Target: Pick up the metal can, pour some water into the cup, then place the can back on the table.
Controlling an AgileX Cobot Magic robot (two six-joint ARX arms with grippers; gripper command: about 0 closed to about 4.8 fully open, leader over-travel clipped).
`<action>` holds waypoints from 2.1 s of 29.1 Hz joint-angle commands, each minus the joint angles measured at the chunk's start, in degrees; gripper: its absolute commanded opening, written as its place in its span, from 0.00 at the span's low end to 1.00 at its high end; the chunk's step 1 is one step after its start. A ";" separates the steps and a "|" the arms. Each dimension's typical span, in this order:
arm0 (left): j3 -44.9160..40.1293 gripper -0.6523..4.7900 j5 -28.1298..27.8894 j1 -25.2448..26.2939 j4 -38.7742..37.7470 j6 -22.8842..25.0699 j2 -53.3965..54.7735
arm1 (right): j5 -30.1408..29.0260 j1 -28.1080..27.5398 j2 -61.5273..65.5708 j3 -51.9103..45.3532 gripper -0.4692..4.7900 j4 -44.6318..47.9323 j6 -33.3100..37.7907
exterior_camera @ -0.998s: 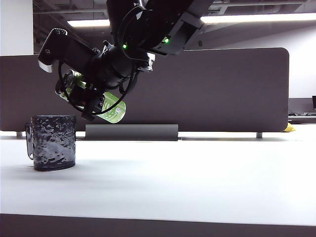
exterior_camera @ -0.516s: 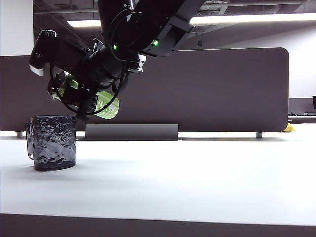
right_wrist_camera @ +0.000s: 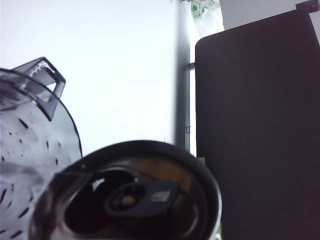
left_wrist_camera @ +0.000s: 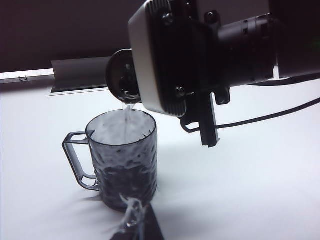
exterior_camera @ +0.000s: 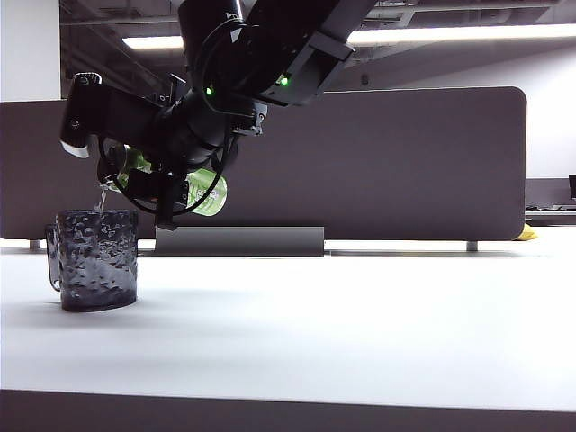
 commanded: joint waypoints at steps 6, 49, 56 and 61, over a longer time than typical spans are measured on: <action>0.07 0.11 0.20 -0.11 0.77 0.00 0.07 | 0.17 0.17 -0.61 0.48 0.52 2.47 -0.96; 0.07 0.11 0.22 -0.11 0.77 0.00 0.07 | 1.22 0.11 -0.61 0.48 0.52 2.56 -2.03; 0.07 0.11 0.22 -0.11 0.77 0.00 0.07 | 1.22 0.13 -0.61 0.48 0.52 2.56 -2.08; 0.07 0.11 0.22 -0.11 0.77 0.00 0.07 | 1.22 0.13 -0.61 0.48 0.52 2.67 -2.08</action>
